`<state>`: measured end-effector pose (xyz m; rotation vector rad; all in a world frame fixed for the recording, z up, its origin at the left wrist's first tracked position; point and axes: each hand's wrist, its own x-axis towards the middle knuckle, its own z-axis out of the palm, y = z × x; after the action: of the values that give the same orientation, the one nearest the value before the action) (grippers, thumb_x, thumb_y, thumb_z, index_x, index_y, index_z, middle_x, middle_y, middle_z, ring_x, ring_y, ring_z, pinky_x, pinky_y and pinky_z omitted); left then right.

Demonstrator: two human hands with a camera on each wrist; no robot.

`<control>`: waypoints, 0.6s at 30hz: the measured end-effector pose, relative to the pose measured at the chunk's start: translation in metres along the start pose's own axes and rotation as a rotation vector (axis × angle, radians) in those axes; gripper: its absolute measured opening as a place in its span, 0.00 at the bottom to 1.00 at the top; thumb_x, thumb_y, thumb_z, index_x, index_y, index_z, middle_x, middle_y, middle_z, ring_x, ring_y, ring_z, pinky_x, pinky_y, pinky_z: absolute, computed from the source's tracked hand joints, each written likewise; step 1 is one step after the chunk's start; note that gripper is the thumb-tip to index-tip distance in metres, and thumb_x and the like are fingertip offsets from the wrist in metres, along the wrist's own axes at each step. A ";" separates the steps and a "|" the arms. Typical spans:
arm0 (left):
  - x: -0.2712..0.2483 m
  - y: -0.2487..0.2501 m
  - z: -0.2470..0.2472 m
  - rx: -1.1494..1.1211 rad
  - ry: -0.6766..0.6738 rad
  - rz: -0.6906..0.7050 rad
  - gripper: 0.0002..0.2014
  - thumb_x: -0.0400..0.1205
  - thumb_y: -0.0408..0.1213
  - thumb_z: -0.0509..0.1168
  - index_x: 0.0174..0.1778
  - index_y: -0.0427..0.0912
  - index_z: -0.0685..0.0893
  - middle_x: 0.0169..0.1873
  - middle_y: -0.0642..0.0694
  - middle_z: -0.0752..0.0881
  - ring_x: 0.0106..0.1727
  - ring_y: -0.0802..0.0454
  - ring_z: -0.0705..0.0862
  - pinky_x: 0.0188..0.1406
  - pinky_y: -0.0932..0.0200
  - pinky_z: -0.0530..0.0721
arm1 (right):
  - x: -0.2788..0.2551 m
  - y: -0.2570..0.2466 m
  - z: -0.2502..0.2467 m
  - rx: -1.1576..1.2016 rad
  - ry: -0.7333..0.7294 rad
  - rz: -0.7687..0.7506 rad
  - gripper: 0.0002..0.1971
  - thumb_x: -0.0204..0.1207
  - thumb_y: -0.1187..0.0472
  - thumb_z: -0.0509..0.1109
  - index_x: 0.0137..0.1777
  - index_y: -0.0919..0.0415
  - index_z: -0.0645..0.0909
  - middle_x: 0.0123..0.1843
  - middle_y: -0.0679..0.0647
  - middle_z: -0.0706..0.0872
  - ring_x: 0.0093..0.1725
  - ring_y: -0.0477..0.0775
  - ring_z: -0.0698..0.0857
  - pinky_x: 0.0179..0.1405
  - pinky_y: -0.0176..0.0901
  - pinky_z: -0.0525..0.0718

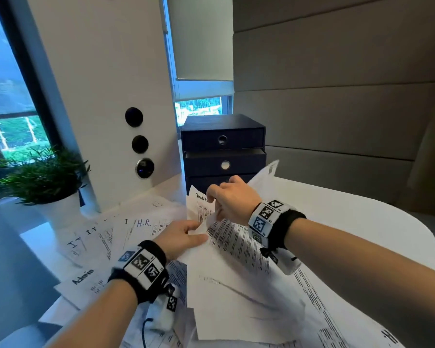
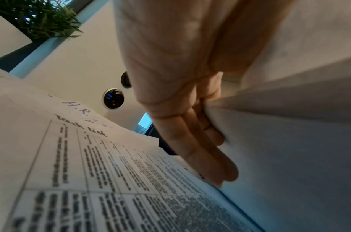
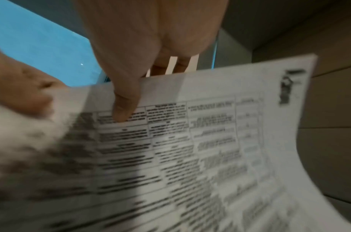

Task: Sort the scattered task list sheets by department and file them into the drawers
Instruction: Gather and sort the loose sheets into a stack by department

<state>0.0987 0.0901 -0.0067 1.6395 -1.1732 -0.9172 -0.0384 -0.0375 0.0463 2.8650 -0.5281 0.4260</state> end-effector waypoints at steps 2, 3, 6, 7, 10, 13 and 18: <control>0.003 -0.006 0.000 0.055 0.067 -0.008 0.10 0.78 0.26 0.68 0.51 0.42 0.88 0.48 0.36 0.90 0.49 0.37 0.89 0.56 0.40 0.85 | 0.002 0.004 0.005 -0.047 0.004 0.048 0.21 0.76 0.60 0.71 0.67 0.52 0.70 0.46 0.48 0.87 0.49 0.53 0.82 0.60 0.48 0.68; 0.004 -0.008 0.000 0.065 0.100 -0.022 0.12 0.78 0.24 0.67 0.53 0.42 0.87 0.49 0.37 0.90 0.49 0.38 0.89 0.56 0.40 0.86 | 0.001 0.009 0.005 -0.077 0.005 0.072 0.23 0.76 0.62 0.69 0.69 0.51 0.68 0.48 0.48 0.87 0.51 0.54 0.81 0.60 0.49 0.68; 0.005 -0.012 -0.003 0.086 0.152 -0.024 0.16 0.76 0.23 0.69 0.55 0.47 0.84 0.51 0.41 0.89 0.51 0.41 0.88 0.57 0.39 0.85 | -0.015 0.021 -0.013 -0.127 0.040 0.140 0.28 0.75 0.61 0.72 0.73 0.48 0.68 0.63 0.47 0.84 0.61 0.55 0.78 0.62 0.53 0.68; 0.006 -0.013 -0.005 0.102 0.166 -0.008 0.19 0.75 0.24 0.70 0.54 0.52 0.81 0.53 0.41 0.88 0.53 0.41 0.87 0.57 0.39 0.85 | -0.025 0.022 -0.025 -0.096 0.024 0.163 0.28 0.74 0.56 0.74 0.73 0.48 0.69 0.67 0.45 0.81 0.64 0.54 0.76 0.64 0.53 0.69; 0.006 -0.012 -0.009 0.144 0.201 -0.002 0.27 0.73 0.26 0.72 0.49 0.65 0.69 0.56 0.40 0.84 0.55 0.40 0.85 0.55 0.38 0.85 | -0.062 0.004 -0.060 0.247 -0.279 0.190 0.28 0.70 0.44 0.76 0.68 0.49 0.74 0.63 0.45 0.80 0.59 0.49 0.77 0.64 0.48 0.77; 0.011 -0.017 -0.010 0.159 0.206 -0.010 0.30 0.73 0.26 0.72 0.43 0.68 0.65 0.54 0.36 0.83 0.51 0.36 0.86 0.49 0.35 0.86 | -0.110 -0.032 -0.069 0.416 -0.864 0.118 0.35 0.68 0.42 0.77 0.72 0.50 0.69 0.64 0.45 0.79 0.56 0.47 0.79 0.56 0.43 0.79; 0.014 -0.017 -0.007 0.235 0.203 0.069 0.23 0.71 0.26 0.73 0.39 0.60 0.70 0.50 0.44 0.84 0.52 0.39 0.84 0.57 0.37 0.82 | -0.169 -0.076 -0.049 0.133 -1.207 0.005 0.46 0.67 0.51 0.81 0.78 0.51 0.56 0.75 0.52 0.66 0.62 0.57 0.76 0.43 0.55 0.75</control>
<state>0.1145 0.0807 -0.0209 1.8191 -1.2220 -0.5702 -0.1729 0.0977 0.0288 2.9259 -0.6484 -1.3911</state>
